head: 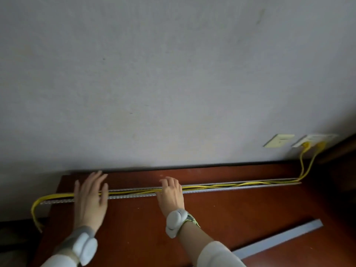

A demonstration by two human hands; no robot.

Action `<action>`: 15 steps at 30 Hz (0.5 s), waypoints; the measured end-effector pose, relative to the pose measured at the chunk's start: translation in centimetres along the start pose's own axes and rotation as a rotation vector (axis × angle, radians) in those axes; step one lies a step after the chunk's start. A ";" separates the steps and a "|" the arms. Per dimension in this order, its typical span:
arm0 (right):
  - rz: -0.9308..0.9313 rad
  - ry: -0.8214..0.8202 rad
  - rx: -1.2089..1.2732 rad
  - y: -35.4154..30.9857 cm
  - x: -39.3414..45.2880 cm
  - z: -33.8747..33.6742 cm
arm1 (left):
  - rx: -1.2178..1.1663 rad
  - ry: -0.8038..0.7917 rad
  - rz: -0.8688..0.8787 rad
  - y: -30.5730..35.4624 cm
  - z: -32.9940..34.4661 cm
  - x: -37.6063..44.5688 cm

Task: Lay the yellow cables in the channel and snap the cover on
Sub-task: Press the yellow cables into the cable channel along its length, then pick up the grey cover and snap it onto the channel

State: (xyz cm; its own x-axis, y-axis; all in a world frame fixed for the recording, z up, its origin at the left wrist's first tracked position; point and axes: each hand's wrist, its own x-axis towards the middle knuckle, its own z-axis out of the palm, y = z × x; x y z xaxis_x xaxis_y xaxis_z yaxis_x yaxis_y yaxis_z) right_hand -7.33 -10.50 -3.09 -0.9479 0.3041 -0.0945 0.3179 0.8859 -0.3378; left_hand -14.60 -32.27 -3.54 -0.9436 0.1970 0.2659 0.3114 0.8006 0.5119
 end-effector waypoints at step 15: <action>-0.043 -0.189 -0.107 18.0 -12.5 -8.6 | 0.180 -0.325 0.090 20.3 8.1 -15.0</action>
State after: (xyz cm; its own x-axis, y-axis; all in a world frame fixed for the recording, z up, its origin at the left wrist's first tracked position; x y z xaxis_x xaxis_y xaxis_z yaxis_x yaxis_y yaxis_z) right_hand 10.37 4.66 0.11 -0.9441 0.2035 -0.2593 0.2680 0.9319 -0.2445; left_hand 4.97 -14.40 -3.82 -0.9085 0.4175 0.0156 0.3976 0.8525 0.3394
